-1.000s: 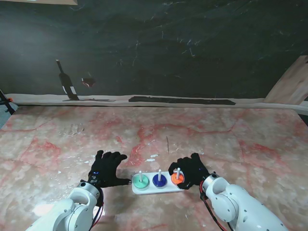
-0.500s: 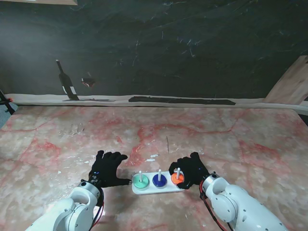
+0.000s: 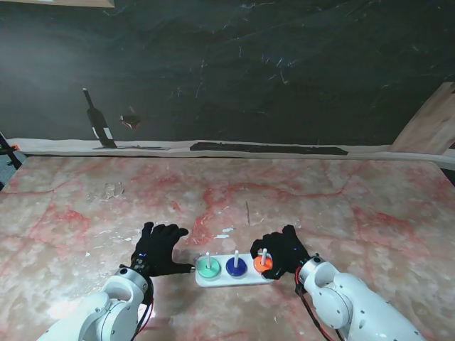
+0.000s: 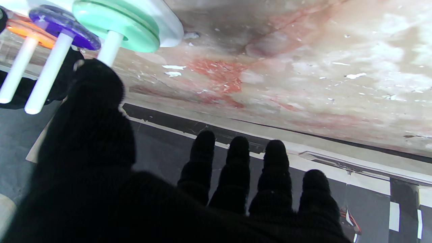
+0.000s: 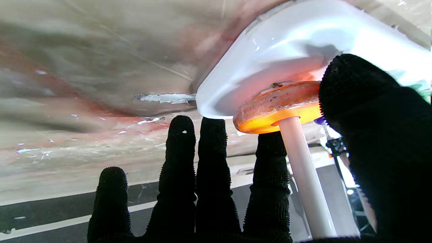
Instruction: Move the three rings of the Hanoi Tower from the left rod to the right rod
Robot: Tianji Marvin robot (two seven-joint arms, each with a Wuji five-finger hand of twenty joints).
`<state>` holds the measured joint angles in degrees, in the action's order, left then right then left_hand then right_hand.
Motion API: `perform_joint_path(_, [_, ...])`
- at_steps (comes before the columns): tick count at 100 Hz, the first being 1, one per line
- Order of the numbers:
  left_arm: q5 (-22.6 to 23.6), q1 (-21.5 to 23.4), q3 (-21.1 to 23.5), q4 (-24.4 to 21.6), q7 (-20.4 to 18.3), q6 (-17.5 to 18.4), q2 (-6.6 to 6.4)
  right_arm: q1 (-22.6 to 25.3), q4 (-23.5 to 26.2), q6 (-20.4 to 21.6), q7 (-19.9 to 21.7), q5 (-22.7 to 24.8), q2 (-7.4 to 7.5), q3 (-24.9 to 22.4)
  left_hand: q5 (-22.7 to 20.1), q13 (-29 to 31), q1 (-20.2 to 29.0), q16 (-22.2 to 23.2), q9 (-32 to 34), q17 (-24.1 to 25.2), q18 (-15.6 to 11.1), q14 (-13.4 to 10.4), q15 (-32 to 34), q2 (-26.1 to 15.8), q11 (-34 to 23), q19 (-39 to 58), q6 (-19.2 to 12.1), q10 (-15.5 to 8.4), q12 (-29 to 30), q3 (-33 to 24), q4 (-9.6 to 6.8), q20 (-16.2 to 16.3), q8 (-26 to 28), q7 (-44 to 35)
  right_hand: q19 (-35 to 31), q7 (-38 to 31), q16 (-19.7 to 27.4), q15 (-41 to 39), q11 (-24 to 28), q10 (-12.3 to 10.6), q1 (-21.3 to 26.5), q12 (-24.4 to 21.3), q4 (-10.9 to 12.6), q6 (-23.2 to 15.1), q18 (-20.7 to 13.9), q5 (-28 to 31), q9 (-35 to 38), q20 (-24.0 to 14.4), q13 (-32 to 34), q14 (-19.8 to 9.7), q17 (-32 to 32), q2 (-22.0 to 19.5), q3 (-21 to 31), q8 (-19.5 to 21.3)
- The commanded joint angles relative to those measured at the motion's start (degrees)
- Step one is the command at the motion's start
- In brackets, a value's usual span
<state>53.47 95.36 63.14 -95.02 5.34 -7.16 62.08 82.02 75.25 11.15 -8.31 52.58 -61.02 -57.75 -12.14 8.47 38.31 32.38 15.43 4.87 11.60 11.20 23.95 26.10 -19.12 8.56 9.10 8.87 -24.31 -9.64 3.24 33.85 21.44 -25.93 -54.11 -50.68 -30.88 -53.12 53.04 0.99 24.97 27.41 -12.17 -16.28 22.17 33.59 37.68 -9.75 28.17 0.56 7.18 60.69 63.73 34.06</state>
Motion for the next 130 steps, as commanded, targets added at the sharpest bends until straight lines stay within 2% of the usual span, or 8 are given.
perform_joint_path(1, [-0.3,-0.1,-0.1,-0.1,-0.1,0.1,-0.01,0.8,0.2,0.0,0.5,0.5,0.2,-0.1,0.8,0.5,0.7,0.0,0.0,0.7,0.6,0.6,-1.0,-0.7,0.2,0.0,0.0,1.5,0.6,1.8,-2.78,1.4,-0.3,1.2,-0.9,-1.7,-0.4,-0.1,6.4,-4.7,5.7,1.9,2.9,0.4,1.2,2.2,7.9,-0.3,1.3,-0.9,0.5,-2.7,8.7,0.6])
perform_joint_path(52, [-0.4,-0.2,-0.1,0.0,-0.2,0.0,-0.01,1.2,2.6,0.9,1.8,1.7,0.44,-1.7,0.8,0.8,0.8,0.1,0.0,0.7,0.5,0.7,-0.9,-0.8,0.2,0.2,0.0,1.6,0.6,2.0,-2.84,2.1,-0.4,1.2,-0.6,-1.2,-0.3,0.2,6.0,-5.0,5.1,2.4,5.1,0.2,1.3,1.2,7.1,-0.1,1.0,-0.9,0.6,-3.4,8.5,0.5])
perform_joint_path(130, [-0.2,0.6,0.8,-0.3,0.1,-0.3,0.03,0.8,2.5,0.5,2.4,0.1,0.23,-0.6,0.7,1.1,0.9,0.1,0.0,0.6,0.6,0.8,-0.8,-1.0,0.2,0.4,0.1,1.5,0.6,2.3,-2.89,2.7,-0.4,1.2,-1.4,-1.1,-0.2,0.2,5.8,-4.9,4.8,2.8,5.4,0.5,1.5,1.0,7.0,-0.4,1.5,-0.9,0.5,-3.2,8.1,0.7])
